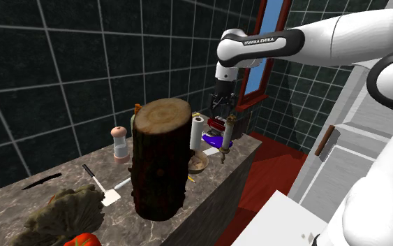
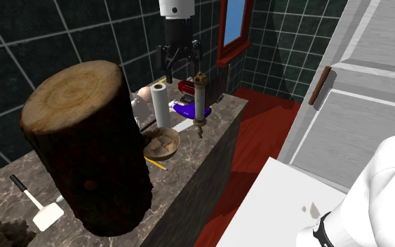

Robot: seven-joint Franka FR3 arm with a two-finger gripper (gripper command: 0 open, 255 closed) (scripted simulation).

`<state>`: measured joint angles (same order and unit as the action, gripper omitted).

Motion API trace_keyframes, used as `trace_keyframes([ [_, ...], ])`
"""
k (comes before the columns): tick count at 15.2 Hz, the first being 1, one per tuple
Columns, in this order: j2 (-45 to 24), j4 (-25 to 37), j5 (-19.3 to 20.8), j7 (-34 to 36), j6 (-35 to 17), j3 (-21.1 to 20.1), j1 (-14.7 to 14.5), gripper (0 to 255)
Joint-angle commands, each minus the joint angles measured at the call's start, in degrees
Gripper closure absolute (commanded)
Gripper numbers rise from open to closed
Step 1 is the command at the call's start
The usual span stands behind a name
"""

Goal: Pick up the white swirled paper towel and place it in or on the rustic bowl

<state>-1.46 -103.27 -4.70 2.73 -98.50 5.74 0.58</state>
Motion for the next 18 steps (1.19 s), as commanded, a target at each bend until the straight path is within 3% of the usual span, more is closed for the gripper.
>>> trace_keyframes([
  [1, -7.69, 4.73, -0.35, 0.16, -7.36, -0.02, 0.02, 0],
  [10, -29.62, 30.97, -1.52, 0.16, -2.73, 0.0, 1.56, 0],
  [18, -29.95, 25.66, -1.66, -0.05, -8.37, -0.12, 1.25, 0],
])
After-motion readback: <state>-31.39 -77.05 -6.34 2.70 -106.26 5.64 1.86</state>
